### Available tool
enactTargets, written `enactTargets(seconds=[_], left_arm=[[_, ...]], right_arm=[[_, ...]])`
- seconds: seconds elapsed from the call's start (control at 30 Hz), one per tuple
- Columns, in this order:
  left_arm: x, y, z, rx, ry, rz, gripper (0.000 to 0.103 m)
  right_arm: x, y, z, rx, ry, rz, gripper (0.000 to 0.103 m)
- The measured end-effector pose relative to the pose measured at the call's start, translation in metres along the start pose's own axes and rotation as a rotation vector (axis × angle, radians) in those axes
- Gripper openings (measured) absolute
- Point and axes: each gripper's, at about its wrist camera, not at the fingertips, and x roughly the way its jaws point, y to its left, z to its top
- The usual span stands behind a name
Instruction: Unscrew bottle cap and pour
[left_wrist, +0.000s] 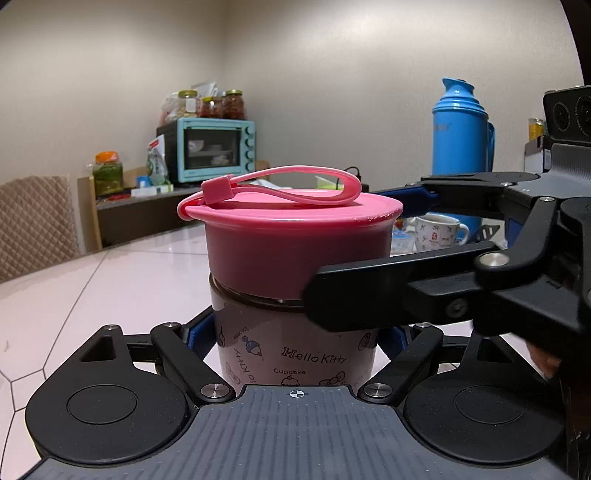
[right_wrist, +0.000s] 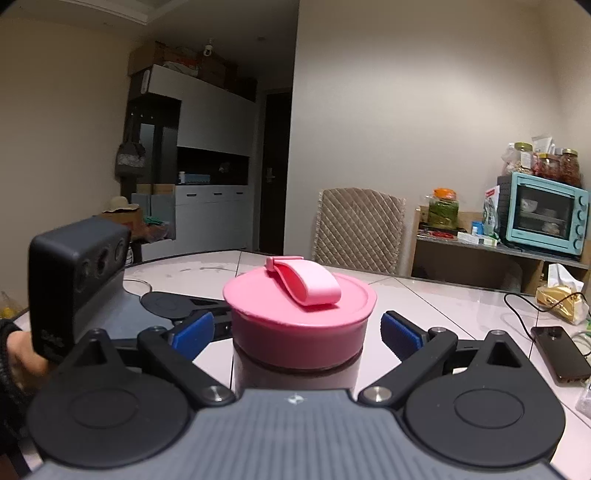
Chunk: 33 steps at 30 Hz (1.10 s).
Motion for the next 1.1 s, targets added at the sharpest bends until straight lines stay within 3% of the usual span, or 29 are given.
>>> enactTargets(seconds=[0.7, 0.83, 1.1], left_arm=[[0.000, 0.000, 0.000, 0.000, 0.000, 0.000, 0.090], [0.000, -0.001, 0.000, -0.001, 0.000, 0.000, 0.090], [0.000, -0.003, 0.000, 0.000, 0.000, 0.000, 0.090]], right_arm=[[0.008, 0.008, -0.002, 0.023, 0.000, -0.045, 0.085], [0.008, 0.000, -0.002, 0.008, 0.003, 0.010, 0.085], [0.013, -0.044, 0.000, -0.068, 0.001, 0.280, 0.085]])
